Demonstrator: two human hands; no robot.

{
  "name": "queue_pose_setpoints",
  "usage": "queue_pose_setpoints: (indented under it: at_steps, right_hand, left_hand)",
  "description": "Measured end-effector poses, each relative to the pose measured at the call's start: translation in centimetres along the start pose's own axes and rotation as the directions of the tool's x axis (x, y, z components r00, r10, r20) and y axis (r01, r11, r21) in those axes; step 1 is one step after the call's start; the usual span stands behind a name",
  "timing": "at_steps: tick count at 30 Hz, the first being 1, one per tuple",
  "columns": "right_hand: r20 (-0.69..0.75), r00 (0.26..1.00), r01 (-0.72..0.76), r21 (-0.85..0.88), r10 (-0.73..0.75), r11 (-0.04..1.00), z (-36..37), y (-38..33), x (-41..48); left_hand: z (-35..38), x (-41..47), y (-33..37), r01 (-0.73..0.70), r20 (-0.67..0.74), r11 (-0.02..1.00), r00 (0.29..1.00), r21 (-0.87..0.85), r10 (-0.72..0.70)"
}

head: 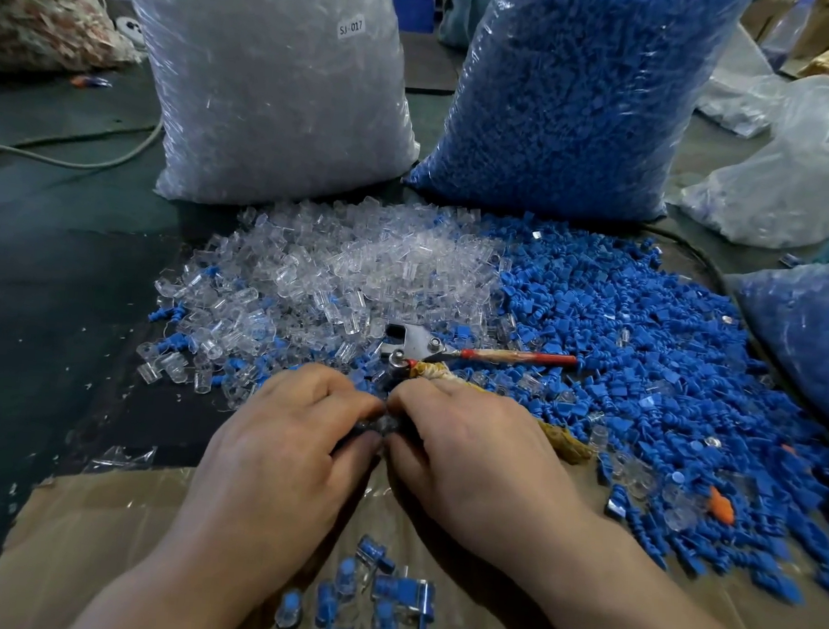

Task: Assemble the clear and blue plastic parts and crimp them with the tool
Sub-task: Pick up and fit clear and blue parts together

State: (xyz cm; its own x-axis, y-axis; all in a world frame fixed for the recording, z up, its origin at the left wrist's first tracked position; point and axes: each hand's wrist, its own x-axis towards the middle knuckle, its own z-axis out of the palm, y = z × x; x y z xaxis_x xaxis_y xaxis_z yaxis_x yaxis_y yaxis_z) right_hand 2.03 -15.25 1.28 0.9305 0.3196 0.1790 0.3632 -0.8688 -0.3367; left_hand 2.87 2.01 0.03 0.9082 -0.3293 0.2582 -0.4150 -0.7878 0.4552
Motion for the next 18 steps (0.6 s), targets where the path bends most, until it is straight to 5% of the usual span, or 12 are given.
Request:
queue_pose_setpoints:
  at_steps: [18]
  right_hand:
    - [-0.11, 0.985, -0.098, 0.28, 0.133, 0.955, 0.14, -0.14, -0.31]
  left_hand:
    - [-0.15, 0.11, -0.1, 0.088, -0.025, 0.996, 0.996, 0.005, -0.088]
